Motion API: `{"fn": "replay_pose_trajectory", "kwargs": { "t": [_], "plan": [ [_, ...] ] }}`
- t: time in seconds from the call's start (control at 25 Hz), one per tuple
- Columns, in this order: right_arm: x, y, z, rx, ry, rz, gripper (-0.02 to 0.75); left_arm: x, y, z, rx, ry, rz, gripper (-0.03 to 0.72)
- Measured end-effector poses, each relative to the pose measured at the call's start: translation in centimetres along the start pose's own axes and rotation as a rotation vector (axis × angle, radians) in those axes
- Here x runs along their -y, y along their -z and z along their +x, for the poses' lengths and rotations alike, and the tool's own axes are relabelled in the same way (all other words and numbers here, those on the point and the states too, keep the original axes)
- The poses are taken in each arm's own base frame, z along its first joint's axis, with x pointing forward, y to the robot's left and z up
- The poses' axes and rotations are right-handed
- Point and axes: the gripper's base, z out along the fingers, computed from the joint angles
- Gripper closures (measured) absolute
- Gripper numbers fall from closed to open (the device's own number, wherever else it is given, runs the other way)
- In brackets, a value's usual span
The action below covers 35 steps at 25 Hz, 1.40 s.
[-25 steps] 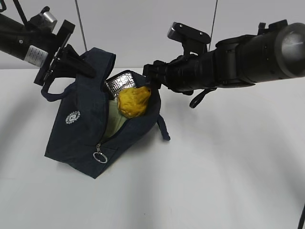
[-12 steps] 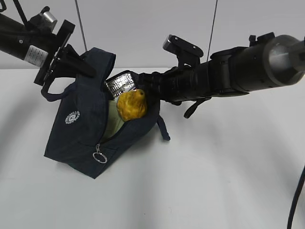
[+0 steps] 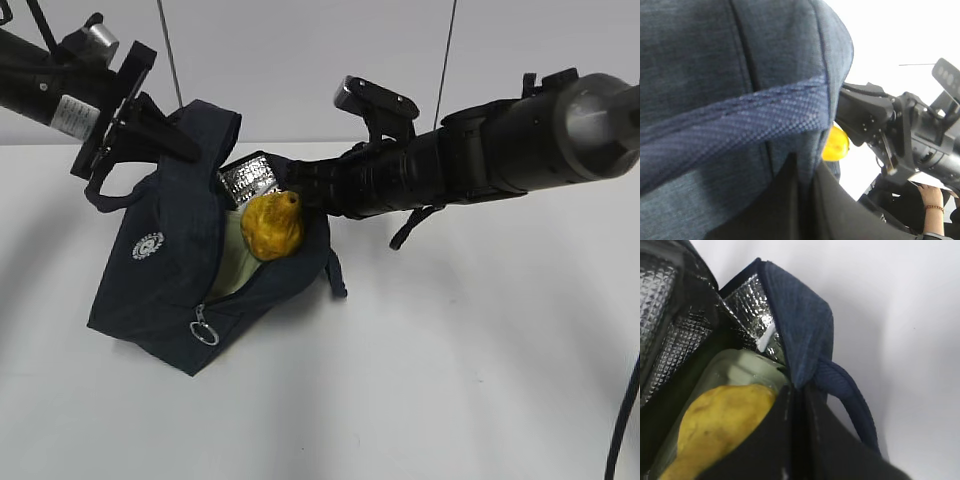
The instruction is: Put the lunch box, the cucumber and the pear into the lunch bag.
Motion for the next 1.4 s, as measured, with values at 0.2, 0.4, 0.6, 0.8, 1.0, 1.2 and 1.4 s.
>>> {"fn": "replay_pose_trajectory", "kwargs": {
  "t": [0.2, 0.4, 0.6, 0.8, 1.0, 1.2, 1.4],
  "plan": [
    [-1.1, 2.1, -1.4, 0.03, 0.106, -0.028, 0.739, 0.5, -0.4, 0.0, 0.004, 0.003, 0.025, 0.686],
    [-2.7, 5.6, -3.8, 0.113, 0.173, -0.054, 0.741, 2.8, -2.9, 0.7, -0.049, -0.042, 0.052, 0.686],
    [-3.4, 8.8, -4.6, 0.143, 0.219, -0.03, 0.741, 6.1, -5.7, 1.8, -0.11, -0.13, 0.067, 0.686],
    [-2.0, 11.2, -4.5, 0.1, 0.188, 0.002, 0.741, 9.7, -7.1, 2.1, -0.128, -0.247, 0.082, 0.686],
    [0.4, 12.7, -4.6, 0.025, 0.156, 0.021, 0.741, 10.0, -7.3, 1.7, -0.09, -0.292, 0.03, 0.686],
    [0.8, 12.2, -4.1, -0.018, 0.161, 0.018, 0.741, 9.2, -7.4, 1.0, -0.025, -0.33, -0.058, 0.686],
    [1.1, 11.7, -4.1, -0.023, 0.157, 0.026, 0.741, 9.2, -7.4, 0.6, 0.009, -0.331, -0.071, 0.686]
  ]
}}
